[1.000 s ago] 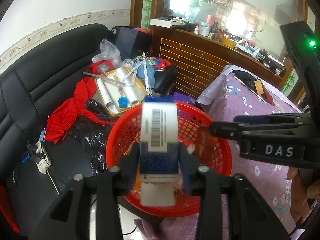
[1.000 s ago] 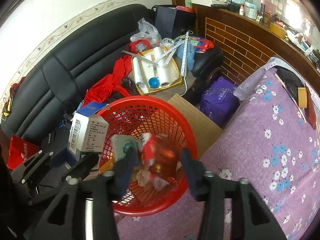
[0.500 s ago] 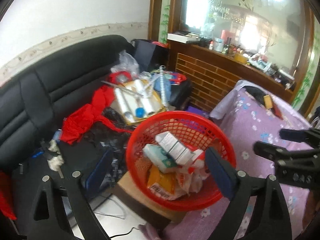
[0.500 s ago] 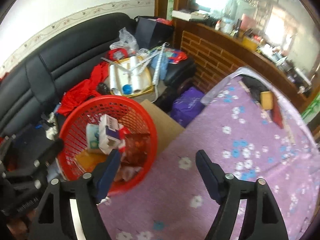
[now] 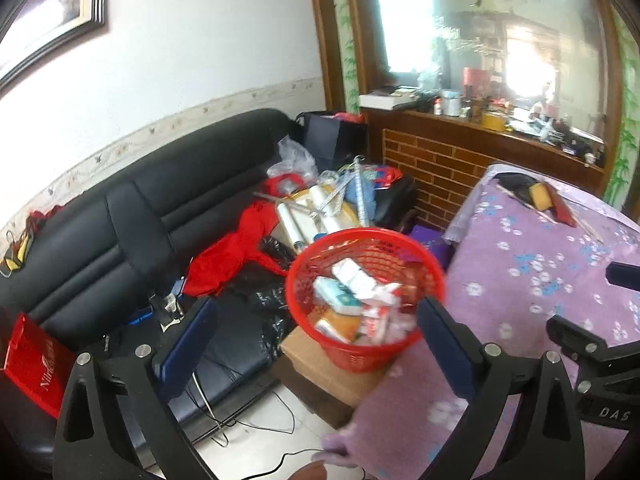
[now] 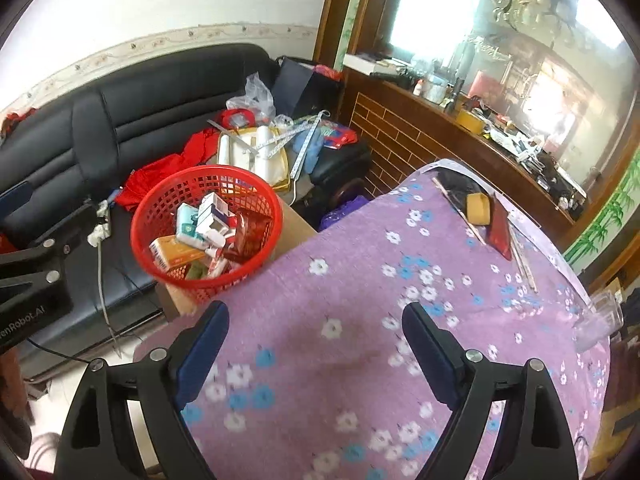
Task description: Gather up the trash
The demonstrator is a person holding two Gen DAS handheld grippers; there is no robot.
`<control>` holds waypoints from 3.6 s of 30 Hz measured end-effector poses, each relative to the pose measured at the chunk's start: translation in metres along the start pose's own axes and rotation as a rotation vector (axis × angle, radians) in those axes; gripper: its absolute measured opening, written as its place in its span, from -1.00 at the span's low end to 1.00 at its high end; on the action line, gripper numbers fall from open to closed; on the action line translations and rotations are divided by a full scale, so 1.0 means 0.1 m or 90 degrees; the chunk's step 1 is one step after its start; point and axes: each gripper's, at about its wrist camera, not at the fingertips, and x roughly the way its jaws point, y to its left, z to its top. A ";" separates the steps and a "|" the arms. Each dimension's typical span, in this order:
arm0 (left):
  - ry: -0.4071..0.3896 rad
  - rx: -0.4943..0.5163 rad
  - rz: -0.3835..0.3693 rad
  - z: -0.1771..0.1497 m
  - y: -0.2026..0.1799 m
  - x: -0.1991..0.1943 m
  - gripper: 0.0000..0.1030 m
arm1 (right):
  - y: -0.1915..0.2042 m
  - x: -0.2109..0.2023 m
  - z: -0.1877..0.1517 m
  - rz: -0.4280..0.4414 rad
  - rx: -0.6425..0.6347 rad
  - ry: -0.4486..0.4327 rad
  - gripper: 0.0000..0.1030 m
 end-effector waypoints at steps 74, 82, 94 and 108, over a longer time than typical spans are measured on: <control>0.029 -0.055 0.057 -0.17 0.09 -0.51 0.92 | 0.04 -0.55 -0.37 0.039 -0.040 -0.048 0.85; 0.030 -0.056 0.056 -0.19 0.10 -0.50 0.92 | 0.04 -0.54 -0.36 0.039 -0.041 -0.046 0.85; 0.033 -0.057 0.054 -0.21 0.10 -0.49 0.92 | 0.04 -0.52 -0.39 0.041 -0.043 -0.043 0.85; 0.037 -0.058 0.059 -0.30 0.06 -0.48 0.92 | 0.03 -0.45 -0.45 0.046 -0.048 -0.037 0.85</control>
